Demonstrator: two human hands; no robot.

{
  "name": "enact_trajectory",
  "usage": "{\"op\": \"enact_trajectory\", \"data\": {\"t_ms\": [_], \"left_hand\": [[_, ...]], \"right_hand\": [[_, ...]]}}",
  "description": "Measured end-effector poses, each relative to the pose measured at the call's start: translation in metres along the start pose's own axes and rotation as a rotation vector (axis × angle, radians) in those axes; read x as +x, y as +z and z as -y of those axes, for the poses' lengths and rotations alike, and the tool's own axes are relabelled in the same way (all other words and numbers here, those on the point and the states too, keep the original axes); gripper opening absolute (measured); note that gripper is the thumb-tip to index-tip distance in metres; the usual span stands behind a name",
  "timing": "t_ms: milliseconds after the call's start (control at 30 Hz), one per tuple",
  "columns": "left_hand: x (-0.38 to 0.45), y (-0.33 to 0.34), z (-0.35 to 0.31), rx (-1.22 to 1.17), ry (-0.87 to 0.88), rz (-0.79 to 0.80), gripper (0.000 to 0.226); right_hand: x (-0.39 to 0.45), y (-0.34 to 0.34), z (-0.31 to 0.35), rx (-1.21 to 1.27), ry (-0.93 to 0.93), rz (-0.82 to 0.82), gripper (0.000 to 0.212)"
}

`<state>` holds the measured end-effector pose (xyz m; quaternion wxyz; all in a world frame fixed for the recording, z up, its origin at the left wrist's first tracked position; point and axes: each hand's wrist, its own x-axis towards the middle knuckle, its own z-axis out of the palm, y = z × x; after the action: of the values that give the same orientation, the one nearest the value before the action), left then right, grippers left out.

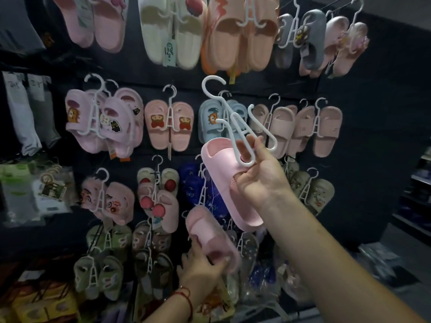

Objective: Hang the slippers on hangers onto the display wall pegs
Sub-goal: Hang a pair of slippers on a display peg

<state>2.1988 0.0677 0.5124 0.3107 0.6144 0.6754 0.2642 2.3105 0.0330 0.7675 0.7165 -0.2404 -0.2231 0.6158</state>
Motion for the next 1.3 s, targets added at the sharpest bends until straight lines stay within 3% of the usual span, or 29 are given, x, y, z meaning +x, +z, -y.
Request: {"op": "enact_trajectory", "data": {"t_ms": [133,233,333,467,667,733,1033,1300], "left_hand": [[0.014,-0.014,0.001,-0.061,0.094,-0.025,0.134],[0.020,-0.023,0.000,-0.045,0.174,0.116,0.127],[0.015,-0.019,-0.008,0.099,0.206,0.239,0.111],[-0.003,-0.011,-0.012,0.247,0.231,0.241,0.086],[-0.020,-0.012,-0.006,0.539,0.435,0.400,0.088],[-0.019,-0.014,0.002,0.554,0.483,0.340,0.090],[-0.005,-0.061,-0.009,0.300,0.400,-0.157,0.092],[0.000,-0.109,-0.040,0.265,0.403,-0.294,0.080]], "right_hand": [[-0.008,-0.012,0.014,0.038,-0.001,0.021,0.026],[-0.013,-0.022,0.023,0.085,0.037,0.003,0.025],[-0.012,-0.029,0.027,0.115,0.046,-0.012,0.020],[-0.010,-0.035,0.032,0.154,0.055,-0.018,0.020],[-0.013,-0.040,0.044,0.128,0.049,-0.061,0.018],[-0.013,-0.045,0.051,0.135,0.017,-0.067,0.017],[-0.027,-0.077,0.035,-0.035,-0.119,-0.145,0.022],[-0.030,-0.112,-0.025,-0.316,-0.024,-0.190,0.033]]}}
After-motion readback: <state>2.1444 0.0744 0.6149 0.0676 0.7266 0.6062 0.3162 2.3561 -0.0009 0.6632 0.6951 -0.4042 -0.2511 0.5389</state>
